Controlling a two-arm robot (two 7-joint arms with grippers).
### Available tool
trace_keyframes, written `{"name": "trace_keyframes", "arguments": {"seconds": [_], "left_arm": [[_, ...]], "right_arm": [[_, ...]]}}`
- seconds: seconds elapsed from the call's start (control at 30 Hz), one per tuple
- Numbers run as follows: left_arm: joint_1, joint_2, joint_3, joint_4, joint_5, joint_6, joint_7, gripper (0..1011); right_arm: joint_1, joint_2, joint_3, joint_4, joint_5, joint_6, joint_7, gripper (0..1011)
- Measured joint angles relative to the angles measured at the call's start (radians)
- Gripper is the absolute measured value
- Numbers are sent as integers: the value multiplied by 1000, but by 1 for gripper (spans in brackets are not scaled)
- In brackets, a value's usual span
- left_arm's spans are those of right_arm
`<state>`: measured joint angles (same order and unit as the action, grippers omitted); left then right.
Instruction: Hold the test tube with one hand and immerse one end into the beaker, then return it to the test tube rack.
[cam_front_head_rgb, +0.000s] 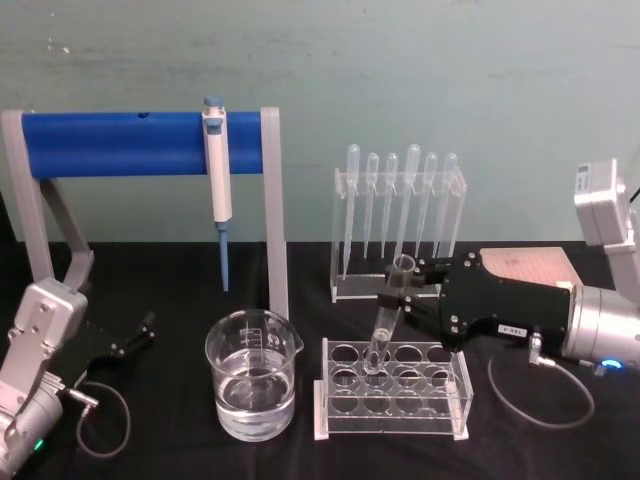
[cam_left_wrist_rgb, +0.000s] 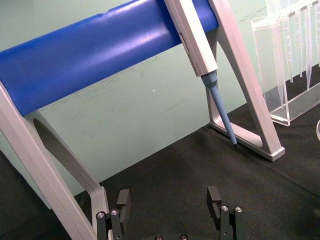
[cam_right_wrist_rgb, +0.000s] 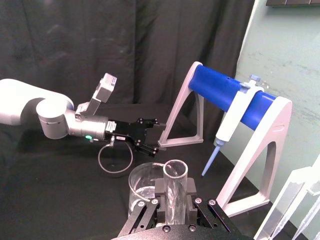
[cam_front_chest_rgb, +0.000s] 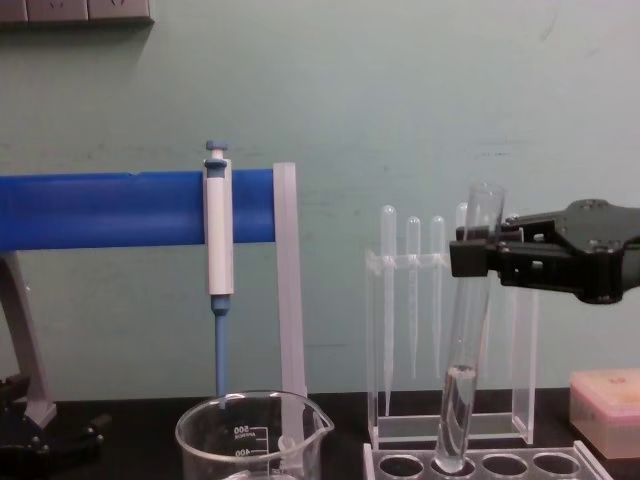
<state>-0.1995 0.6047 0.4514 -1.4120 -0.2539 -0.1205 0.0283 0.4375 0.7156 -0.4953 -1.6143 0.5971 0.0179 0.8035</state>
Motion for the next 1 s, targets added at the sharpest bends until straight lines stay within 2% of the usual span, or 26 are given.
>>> {"name": "trace_keyframes", "arguments": {"seconds": [0.47,1.0], "left_arm": [[0,0,0,0,0,0,0,1000],[0,0,0,0,0,0,0,1000]], "right_arm": [[61,-10,-36,-9,22,39,-12,226],[174,-83,-104,30,20,52,-2,226]]}}
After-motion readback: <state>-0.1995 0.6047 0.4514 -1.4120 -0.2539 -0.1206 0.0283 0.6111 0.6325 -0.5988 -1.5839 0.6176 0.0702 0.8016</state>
